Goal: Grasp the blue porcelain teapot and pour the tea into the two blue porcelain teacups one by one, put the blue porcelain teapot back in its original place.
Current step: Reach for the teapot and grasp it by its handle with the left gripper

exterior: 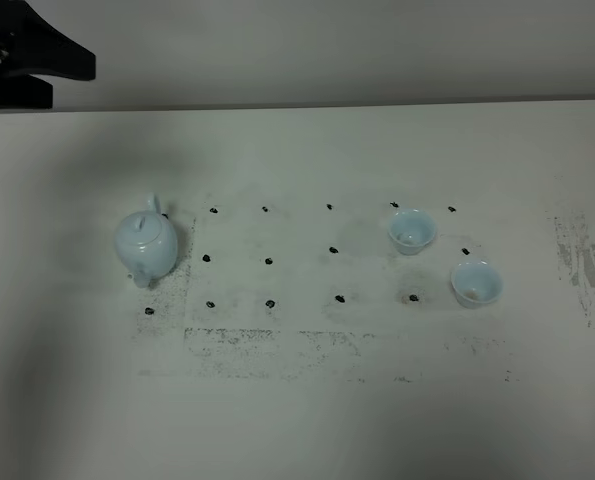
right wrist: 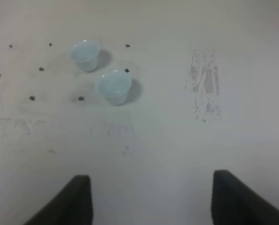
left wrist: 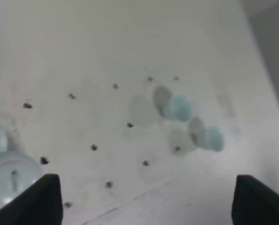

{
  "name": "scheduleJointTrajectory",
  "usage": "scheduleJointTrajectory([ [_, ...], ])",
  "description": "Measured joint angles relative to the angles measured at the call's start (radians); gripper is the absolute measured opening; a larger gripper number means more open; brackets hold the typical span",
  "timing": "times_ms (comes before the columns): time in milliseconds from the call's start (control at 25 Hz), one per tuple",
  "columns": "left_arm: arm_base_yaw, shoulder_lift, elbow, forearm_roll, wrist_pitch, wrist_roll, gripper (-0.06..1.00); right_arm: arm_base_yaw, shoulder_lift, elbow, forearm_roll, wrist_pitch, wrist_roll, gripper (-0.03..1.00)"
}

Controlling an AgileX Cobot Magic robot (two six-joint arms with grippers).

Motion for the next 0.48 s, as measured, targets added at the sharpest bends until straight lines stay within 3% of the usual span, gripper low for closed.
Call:
scheduleJointTrajectory([
  [200, -0.143, 0.000, 0.000, 0.187, -0.122, -0.091, 0.70, 0.000, 0.000, 0.000, 0.000, 0.000, 0.000, 0.52],
  [320, -0.248, 0.000, 0.000, 0.278, -0.209, -0.105, 0.70, 0.000, 0.000, 0.000, 0.000, 0.000, 0.000, 0.52],
  [480, -0.392, 0.000, 0.000, 0.456, -0.301, -0.124, 0.70, 0.000, 0.000, 0.000, 0.000, 0.000, 0.000, 0.52],
])
